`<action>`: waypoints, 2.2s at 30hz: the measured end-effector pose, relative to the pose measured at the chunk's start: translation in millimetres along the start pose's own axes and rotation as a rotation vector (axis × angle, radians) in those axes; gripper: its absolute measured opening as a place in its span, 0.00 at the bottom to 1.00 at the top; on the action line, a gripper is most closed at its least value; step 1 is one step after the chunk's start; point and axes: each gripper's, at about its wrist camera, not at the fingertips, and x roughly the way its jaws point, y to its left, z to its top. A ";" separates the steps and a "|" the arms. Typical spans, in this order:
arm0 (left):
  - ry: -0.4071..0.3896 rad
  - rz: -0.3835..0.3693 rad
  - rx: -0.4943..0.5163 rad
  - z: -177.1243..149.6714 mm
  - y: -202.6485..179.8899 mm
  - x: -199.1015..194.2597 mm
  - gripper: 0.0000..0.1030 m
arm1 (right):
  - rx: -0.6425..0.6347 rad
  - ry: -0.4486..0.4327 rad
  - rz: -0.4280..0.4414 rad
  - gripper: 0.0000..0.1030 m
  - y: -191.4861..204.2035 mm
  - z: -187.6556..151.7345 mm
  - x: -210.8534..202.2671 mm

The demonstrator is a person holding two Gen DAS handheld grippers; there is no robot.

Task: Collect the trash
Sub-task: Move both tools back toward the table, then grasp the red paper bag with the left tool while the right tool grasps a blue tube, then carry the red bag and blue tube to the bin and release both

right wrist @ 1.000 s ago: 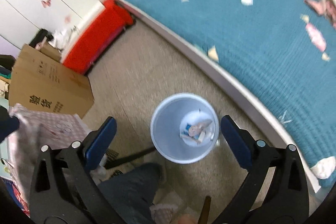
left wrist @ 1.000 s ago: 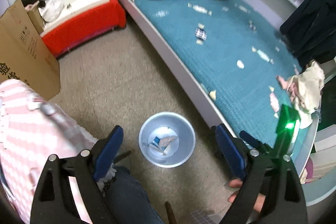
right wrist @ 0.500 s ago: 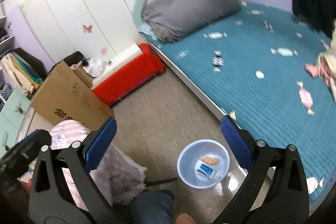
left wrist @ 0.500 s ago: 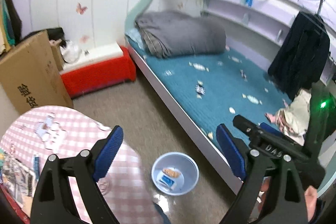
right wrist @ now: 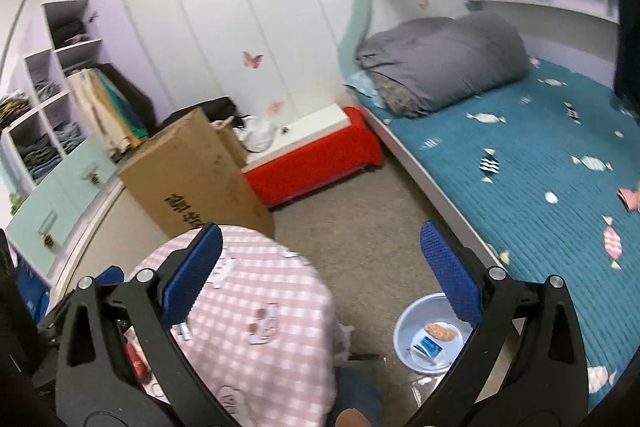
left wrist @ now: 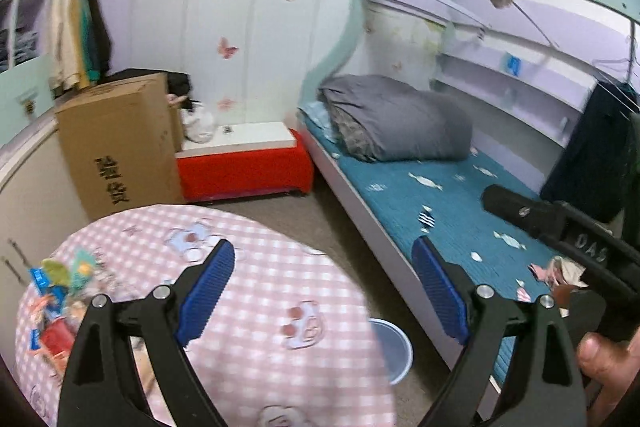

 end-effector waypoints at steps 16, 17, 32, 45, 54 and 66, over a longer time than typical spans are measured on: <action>-0.059 0.228 -0.160 -50.5 124.9 -65.8 0.86 | -0.188 0.128 0.118 0.94 112.2 -39.9 40.8; -0.055 0.242 -0.171 -54.4 132.8 -67.9 0.86 | -0.196 0.141 0.123 0.94 117.8 -43.5 45.3; 0.151 0.383 -0.376 -146.2 247.2 -55.9 0.86 | -0.327 0.357 0.108 0.94 169.7 -109.0 126.0; 0.195 0.284 -0.479 -158.3 255.5 -20.6 0.82 | -0.472 0.506 0.119 0.65 204.2 -163.0 194.8; 0.177 0.260 -0.459 -152.9 248.8 -25.7 0.58 | -0.491 0.501 0.177 0.14 201.8 -163.9 194.0; 0.102 0.250 -0.383 -137.2 220.2 -54.6 0.58 | -0.351 0.425 0.214 0.14 150.9 -124.3 156.0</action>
